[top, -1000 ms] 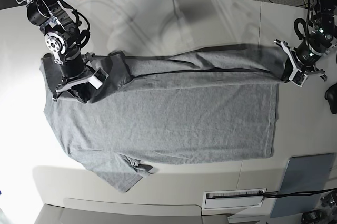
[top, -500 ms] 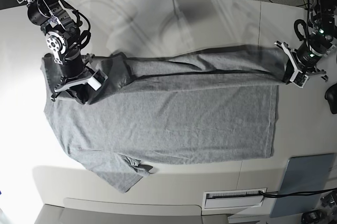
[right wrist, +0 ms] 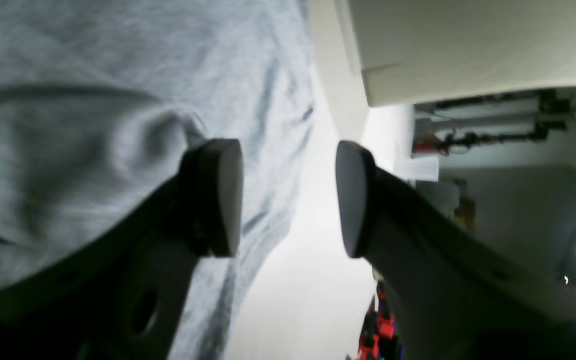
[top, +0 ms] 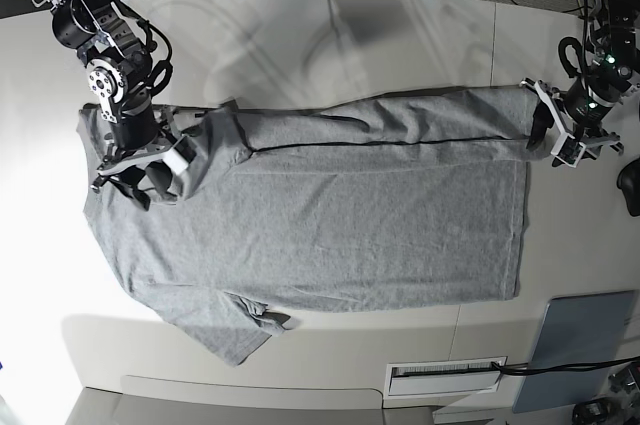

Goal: Fold the T-shirt properly
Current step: 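Hold the folded edge with both grippers and lay it flat, then drag the shirt with both grippers toward the robot's base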

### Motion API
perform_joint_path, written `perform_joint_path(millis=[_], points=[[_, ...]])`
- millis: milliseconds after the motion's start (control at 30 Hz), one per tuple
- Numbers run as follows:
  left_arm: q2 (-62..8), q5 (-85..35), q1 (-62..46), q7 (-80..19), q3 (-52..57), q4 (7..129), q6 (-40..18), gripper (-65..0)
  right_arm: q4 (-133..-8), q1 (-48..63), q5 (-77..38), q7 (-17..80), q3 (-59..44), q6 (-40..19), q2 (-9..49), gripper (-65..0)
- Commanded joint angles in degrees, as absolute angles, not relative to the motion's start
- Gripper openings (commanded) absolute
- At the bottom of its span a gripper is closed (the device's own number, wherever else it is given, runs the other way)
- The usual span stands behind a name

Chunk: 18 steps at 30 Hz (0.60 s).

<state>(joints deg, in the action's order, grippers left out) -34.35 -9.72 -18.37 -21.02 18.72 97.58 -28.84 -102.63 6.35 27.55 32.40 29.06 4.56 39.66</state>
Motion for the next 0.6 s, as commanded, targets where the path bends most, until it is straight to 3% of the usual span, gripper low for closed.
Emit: perform_joint_path(millis=[0,133,167,267,300,433,567], points=[[-35.57,-10.37,-18.09,-20.21,19.27,98.35,-28.32,-35.6,-103.37,5.58,28.27,32.27,28.51,6.46,40.47,-35.6],[-35.55,-15.33,-18.33,-23.35,19.27,98.35,-28.32,-39.4,-103.39,6.11,24.69,33.47,28.51,11.68,40.45,-36.6],[-35.55,-17.45,-18.48,-24.14,19.27,98.37,-28.36,-44.5,-103.39,6.66,23.99,33.61,28.49,12.82,40.29,-39.9],[-35.4,-22.46,-19.31,-24.67,19.27,98.35,-28.34,-65.0,-103.39,8.58,23.99,35.38,28.16,18.2,38.52,-58.8],[-34.81,-23.18,-19.38,-25.04,19.27,98.35,-28.01,-65.0,-103.37,9.41,23.99,35.68,27.53,19.62,37.56,-64.6],[-29.45,-23.24,-19.35,-28.16,19.27,98.13,-16.05,-65.0,-103.37,12.69,22.24,36.01,21.37,19.4,32.69,-65.0],[-26.15,-24.56,-19.16,-28.1,19.27,97.1,-16.86,-65.0,-103.35,12.88,15.53,35.77,15.0,14.35,29.41,-65.0]])
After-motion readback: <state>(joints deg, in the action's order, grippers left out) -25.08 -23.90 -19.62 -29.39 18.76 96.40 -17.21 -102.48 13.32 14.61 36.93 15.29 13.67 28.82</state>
